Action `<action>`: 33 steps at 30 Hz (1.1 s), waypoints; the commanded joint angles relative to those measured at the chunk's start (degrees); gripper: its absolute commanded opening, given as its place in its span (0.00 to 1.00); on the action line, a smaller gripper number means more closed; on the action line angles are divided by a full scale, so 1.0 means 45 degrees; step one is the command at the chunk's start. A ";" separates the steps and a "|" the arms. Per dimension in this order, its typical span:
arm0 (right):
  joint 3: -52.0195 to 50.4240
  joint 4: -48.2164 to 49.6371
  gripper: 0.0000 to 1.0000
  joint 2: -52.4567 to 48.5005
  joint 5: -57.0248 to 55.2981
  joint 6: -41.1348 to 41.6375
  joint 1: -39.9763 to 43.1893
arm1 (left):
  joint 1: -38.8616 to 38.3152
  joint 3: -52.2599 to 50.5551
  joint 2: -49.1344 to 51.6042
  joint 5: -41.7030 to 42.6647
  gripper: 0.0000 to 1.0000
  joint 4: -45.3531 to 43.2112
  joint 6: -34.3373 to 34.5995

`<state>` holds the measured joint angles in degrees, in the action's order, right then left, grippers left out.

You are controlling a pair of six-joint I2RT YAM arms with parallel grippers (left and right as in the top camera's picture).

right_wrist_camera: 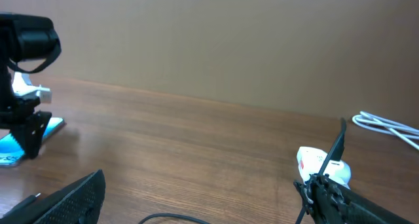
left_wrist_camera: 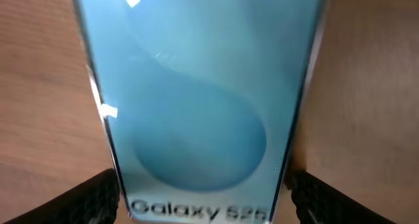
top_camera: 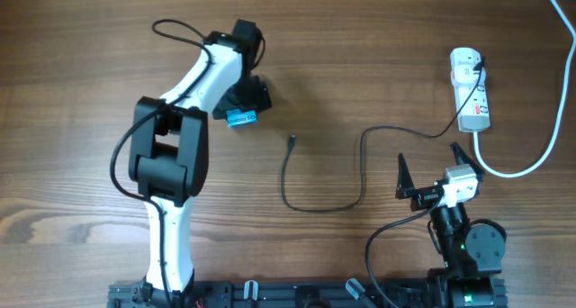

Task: Plug charger to phone and switch on socket
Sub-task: 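Raise the phone upright with the left gripper, screen facing up, then hold the phone upright with the left gripper near table center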

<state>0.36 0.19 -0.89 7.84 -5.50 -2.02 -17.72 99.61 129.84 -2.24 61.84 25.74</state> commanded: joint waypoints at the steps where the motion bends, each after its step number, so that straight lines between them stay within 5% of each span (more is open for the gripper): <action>1: -0.0015 0.0049 1.00 0.0136 -0.0078 -0.0112 0.0078 | -0.0855 -0.0505 0.0340 -0.0029 0.88 0.0491 0.0063; 8: -0.0015 0.0049 1.00 0.0136 -0.0078 -0.0112 0.0078 | -0.1753 -0.0505 0.0340 -0.0097 0.88 0.1263 0.0189; 11: -0.0015 0.0049 1.00 0.0136 -0.0078 -0.0112 0.0078 | -0.1695 -0.0505 0.0340 -0.0185 0.96 0.1239 0.0967; 16: -0.0015 0.0049 1.00 0.0136 -0.0073 -0.0112 0.0078 | -0.1044 -0.0505 0.0340 -0.0185 1.00 0.0709 0.2142; 27: -0.0015 0.0049 1.00 0.0136 -0.0078 -0.0112 0.0078 | 0.0656 -0.0505 0.0340 -0.0180 1.00 -0.1710 0.2152; 33: -0.0015 0.0049 1.00 0.0136 -0.0078 -0.0112 0.0078 | 0.0816 -0.0505 0.0340 -0.0175 0.87 -0.2307 0.2152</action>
<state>0.36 0.19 -0.89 7.84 -5.50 -2.02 -14.39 98.87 129.64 -3.01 52.31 35.00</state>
